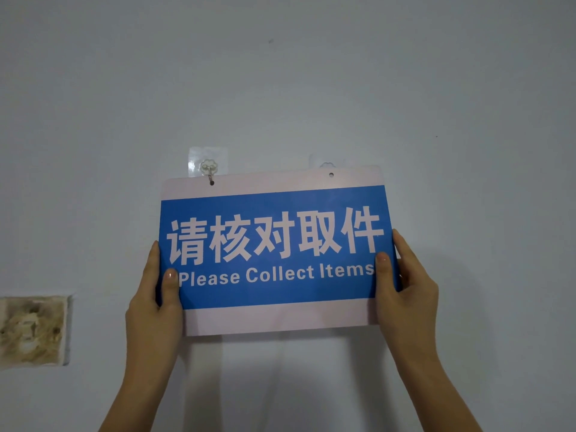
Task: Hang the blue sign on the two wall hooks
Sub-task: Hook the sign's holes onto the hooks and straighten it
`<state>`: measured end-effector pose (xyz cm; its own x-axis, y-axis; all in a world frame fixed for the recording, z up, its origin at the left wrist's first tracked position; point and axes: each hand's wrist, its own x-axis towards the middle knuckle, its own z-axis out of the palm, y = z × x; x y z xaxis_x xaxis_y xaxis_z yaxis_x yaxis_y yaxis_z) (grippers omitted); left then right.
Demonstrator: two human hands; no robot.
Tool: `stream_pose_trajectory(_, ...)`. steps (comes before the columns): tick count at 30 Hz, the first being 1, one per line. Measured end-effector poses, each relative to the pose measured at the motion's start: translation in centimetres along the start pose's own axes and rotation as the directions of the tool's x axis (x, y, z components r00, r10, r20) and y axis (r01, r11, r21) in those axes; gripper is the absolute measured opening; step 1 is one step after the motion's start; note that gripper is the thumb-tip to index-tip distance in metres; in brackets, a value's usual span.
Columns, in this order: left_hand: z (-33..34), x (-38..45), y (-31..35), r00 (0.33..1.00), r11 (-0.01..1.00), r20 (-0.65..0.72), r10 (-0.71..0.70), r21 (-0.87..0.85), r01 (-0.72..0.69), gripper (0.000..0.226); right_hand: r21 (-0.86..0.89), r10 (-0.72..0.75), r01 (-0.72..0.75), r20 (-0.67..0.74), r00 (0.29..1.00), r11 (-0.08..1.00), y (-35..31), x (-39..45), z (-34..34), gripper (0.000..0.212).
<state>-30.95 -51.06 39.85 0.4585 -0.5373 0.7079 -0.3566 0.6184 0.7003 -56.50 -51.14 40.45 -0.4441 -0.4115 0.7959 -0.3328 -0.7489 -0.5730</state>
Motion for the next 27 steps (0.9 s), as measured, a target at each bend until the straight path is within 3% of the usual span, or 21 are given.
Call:
stream_pose_trajectory(10,-0.1,0.1,0.3,1.000,1.000,-0.002,0.015,0.026,-0.015,0.049,0.059,0.036,-0.037,0.017,0.999,0.998,1.1,-0.2,0.5,0.055)
stream_pose_trajectory(15,0.0,0.0,0.2,1.000,1.000,-0.004,0.009,0.021,-0.009,0.049,0.042,0.011,-0.011,0.004,1.000,0.999,1.0,0.2,0.3,0.045)
stream_pose_trajectory(27,-0.5,0.3,-0.4,0.999,0.993,-0.008,0.054,0.109,-0.052,0.049,0.074,0.051,-0.050,-0.017,0.999,0.996,1.8,-0.6,1.2,0.045)
